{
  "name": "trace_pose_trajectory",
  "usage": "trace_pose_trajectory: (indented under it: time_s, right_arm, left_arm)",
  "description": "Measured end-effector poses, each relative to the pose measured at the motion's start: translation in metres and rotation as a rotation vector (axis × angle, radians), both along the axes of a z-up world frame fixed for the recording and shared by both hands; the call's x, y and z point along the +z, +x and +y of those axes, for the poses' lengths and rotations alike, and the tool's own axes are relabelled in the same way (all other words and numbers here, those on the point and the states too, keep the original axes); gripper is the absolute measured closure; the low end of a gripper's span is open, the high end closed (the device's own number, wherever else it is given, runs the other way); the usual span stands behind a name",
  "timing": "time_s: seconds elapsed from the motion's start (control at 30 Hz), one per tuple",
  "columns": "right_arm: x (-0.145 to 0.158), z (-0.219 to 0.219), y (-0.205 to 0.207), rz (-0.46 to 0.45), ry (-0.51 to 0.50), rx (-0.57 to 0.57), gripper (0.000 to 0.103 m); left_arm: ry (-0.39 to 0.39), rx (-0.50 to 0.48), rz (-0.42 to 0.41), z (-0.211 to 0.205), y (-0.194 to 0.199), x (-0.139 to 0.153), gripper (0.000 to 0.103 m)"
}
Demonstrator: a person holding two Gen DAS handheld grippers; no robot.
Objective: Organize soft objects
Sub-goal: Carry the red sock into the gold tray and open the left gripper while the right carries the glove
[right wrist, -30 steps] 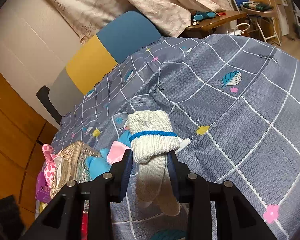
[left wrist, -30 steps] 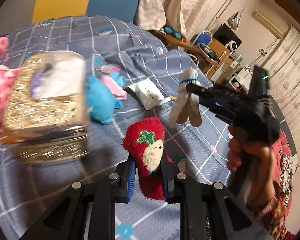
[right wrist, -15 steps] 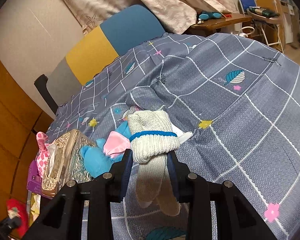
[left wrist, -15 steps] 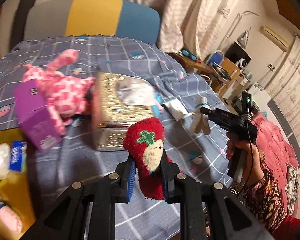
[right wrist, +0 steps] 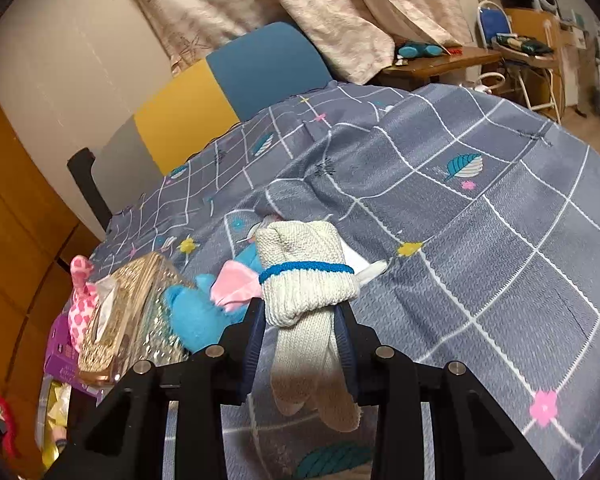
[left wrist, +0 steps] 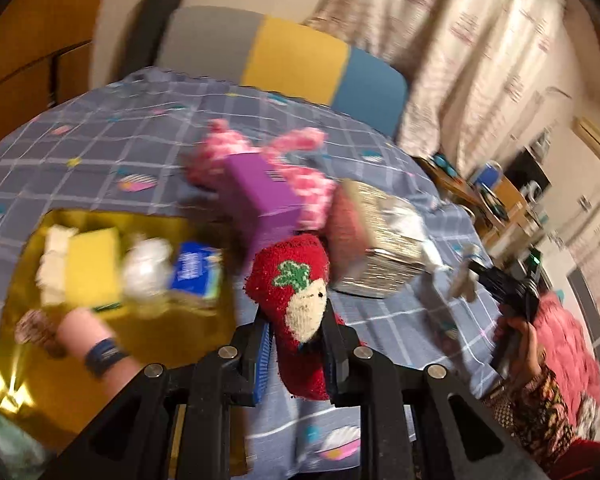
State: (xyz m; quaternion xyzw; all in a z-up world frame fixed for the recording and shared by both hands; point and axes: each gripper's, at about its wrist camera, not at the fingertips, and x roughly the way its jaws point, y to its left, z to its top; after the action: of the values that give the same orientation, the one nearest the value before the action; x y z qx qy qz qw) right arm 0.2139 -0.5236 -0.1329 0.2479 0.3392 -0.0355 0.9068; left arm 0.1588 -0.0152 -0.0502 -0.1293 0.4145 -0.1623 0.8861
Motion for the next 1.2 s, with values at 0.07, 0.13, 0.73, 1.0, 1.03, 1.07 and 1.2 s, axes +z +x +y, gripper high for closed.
trace_pose_trajectory:
  time_s: [0.07, 0.13, 0.73, 1.0, 1.03, 1.07, 1.2]
  right_arm:
    - [0.007, 0.011, -0.007, -0.011, -0.027, 0.011, 0.068]
    - [0.016, 0.024, -0.015, -0.026, -0.041, 0.027, 0.068]
    - [0.067, 0.221, -0.047, -0.109, -0.015, 0.43, 0.068]
    - [0.071, 0.314, -0.048, -0.105, -0.018, 0.607, 0.068]
    - [0.071, 0.327, -0.048, -0.101, -0.018, 0.629, 0.068]
    - [0.071, 0.337, -0.047, -0.096, -0.021, 0.647, 0.068]
    - [0.064, 0.375, -0.043, -0.059, -0.036, 0.72, 0.067]
  left_arm:
    - [-0.008, 0.045, 0.004, 0.02, -0.004, -0.006, 0.082]
    - [-0.025, 0.104, 0.022, 0.044, -0.007, -0.015, 0.082]
    - [-0.047, 0.377, 0.116, 0.167, -0.04, -0.071, 0.082]
    - [-0.077, 0.401, 0.196, 0.187, -0.036, -0.107, 0.082]
    - [-0.073, 0.402, 0.201, 0.187, -0.035, -0.109, 0.082]
    - [-0.067, 0.404, 0.208, 0.188, -0.035, -0.113, 0.082]
    - [-0.054, 0.417, 0.228, 0.192, -0.037, -0.124, 0.081]
